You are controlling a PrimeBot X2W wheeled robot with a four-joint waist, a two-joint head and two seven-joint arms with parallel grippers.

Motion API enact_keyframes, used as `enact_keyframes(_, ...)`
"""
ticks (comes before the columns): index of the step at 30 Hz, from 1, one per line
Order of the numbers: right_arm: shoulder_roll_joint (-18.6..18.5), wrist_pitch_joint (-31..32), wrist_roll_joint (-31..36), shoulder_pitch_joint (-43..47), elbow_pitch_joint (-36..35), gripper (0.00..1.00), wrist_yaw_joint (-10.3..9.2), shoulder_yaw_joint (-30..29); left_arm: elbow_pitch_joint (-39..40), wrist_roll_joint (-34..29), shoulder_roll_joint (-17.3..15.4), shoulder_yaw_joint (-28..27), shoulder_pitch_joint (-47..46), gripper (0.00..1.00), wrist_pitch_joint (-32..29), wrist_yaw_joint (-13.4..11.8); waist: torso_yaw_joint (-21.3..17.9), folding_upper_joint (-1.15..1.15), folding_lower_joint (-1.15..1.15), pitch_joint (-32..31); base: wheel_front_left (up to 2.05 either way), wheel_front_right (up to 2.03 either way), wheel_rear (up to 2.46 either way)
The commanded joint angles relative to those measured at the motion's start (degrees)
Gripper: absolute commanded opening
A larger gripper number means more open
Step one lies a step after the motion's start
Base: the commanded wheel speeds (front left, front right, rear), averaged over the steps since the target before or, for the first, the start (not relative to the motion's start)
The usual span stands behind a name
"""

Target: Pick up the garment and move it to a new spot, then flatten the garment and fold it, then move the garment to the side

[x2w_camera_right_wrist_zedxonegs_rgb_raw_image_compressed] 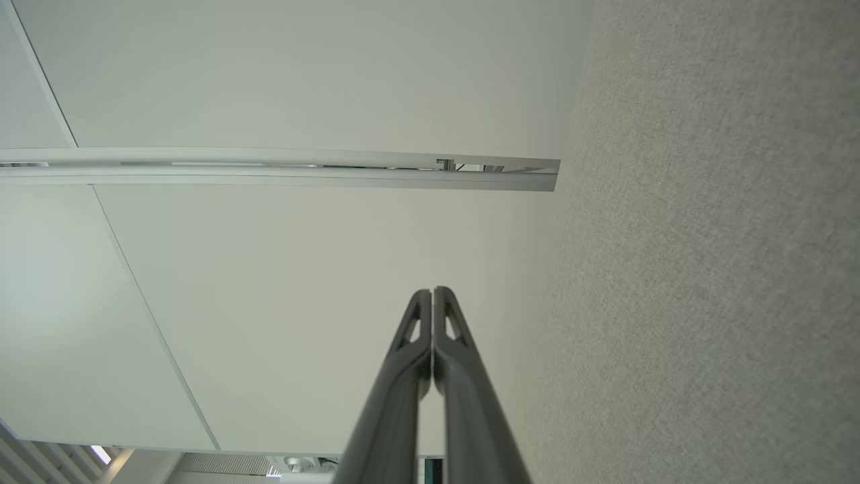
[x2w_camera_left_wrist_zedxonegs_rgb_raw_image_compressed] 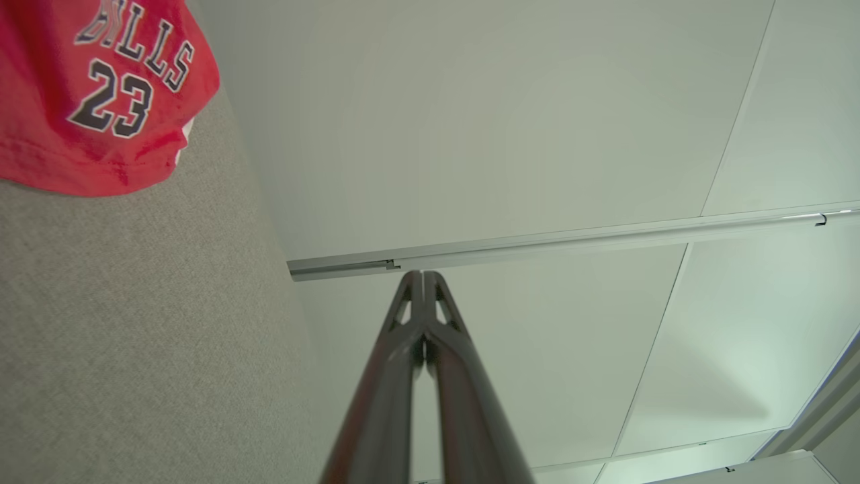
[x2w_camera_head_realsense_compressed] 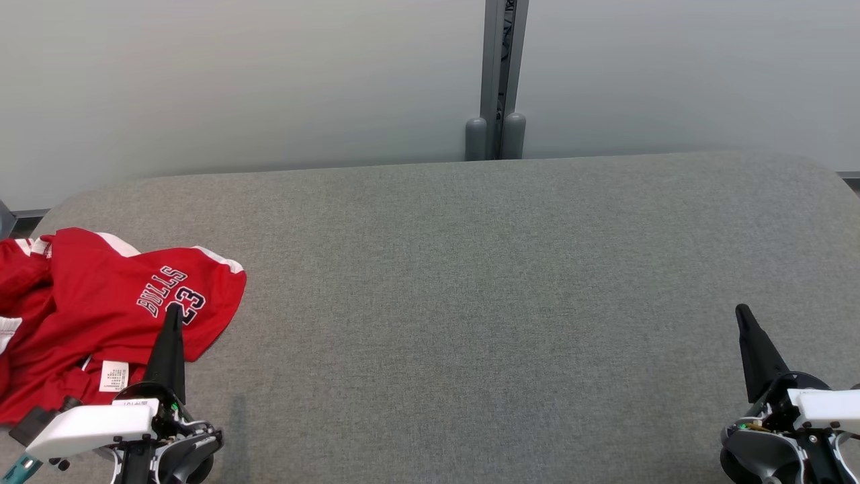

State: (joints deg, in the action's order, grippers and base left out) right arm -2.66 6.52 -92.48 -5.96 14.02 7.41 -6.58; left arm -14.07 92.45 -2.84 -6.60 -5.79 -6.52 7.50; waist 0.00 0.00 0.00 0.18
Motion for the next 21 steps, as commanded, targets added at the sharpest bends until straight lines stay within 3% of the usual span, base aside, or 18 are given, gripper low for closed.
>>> enact_keyframes(1,-0.28,0.10,0.14,-0.59,0.15,0.00,0.16,0.00,-0.05,-0.09,-0.14,-0.14,-0.92,0.00,-0.09,0.29,0.00,0.00,0.00,0.00,0.00,0.00,0.00)
enact_keyframes(4,-0.28,0.09,0.14,-0.59,0.15,0.00,0.16,0.01,-0.05,-0.09,-0.14,-0.14,-0.92,0.00,-0.08,0.29,0.00,0.00,0.00,0.00,0.00,0.00,0.00)
enact_keyframes(5,0.05,0.00,0.00,0.10,0.10,1.00,0.00,0.01,-0.13,-0.01,0.03,0.02,0.11,1.00,0.03,-0.01,0.00,0.00,0.00,0.00,0.00,0.00,0.00)
enact_keyframes(21,0.59,-3.46,1.17,1.62,-1.63,1.00,0.01,2.48,0.21,-2.03,0.52,2.63,1.67,1.00,3.63,-0.07,0.13,0.00,0.00,0.09,0.00,0.00,0.00)
